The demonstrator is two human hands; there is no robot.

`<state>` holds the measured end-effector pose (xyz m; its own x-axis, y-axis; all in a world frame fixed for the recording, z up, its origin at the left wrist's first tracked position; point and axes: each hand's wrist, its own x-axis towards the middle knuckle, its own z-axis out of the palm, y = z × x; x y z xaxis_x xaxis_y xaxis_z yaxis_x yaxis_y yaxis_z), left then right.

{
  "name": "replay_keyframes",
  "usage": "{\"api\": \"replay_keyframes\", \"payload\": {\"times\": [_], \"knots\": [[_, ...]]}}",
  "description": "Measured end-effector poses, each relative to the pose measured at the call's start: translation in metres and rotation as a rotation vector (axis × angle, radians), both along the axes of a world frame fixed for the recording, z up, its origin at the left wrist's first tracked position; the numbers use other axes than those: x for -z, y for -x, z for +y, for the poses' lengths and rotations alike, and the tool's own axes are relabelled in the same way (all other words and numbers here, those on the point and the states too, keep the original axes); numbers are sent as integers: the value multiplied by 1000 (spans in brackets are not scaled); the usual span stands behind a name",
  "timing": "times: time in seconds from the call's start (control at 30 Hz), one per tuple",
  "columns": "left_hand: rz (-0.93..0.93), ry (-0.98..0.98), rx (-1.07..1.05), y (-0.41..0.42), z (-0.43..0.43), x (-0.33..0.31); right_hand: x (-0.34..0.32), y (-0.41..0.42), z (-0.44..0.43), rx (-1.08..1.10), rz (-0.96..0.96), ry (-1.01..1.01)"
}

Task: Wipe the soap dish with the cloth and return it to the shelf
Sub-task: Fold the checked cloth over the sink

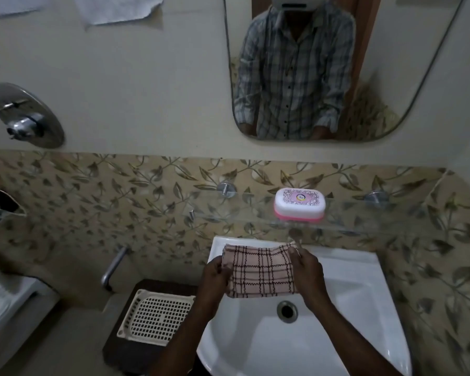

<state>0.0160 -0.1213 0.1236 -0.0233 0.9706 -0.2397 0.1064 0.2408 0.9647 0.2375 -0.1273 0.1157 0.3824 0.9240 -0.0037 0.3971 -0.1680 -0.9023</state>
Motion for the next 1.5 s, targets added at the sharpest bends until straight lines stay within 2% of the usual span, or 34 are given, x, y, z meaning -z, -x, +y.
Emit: {"api": "replay_keyframes", "payload": {"times": [0.1,0.23,0.33,0.43,0.47,0.57,0.63,0.77,0.93,1.17,1.3,1.5], "knots": [[48,-80,-72,0,-3,1,-2,-3,-2,-56,118,28],[176,-131,-105,-6,-3,5,-2,9,-8,8,-87,-17],[73,-91,-100,-4,-2,7,-8,12,-11,-3,-78,-3],[-61,23,-67,10,1,7,-15,8,-11,-70,60,41],[-49,45,-67,12,1,6,-17,8,-13,-95,81,52],[138,-31,-163,9,-5,7,-15,16,-17,-155,70,58],[174,-35,-250,10,-11,8,-10,27,-16,-132,87,74],[-95,247,-188,44,-15,15,10,61,-3,-117,101,122],[-115,400,-173,136,13,20,29,130,22,-177,141,194],[168,316,-301,260,55,34,72,262,48,-291,103,261],[305,273,-344,304,55,87,126,319,48,-288,62,399],[392,292,-360,322,63,179,196,353,51,-96,142,589]]}}
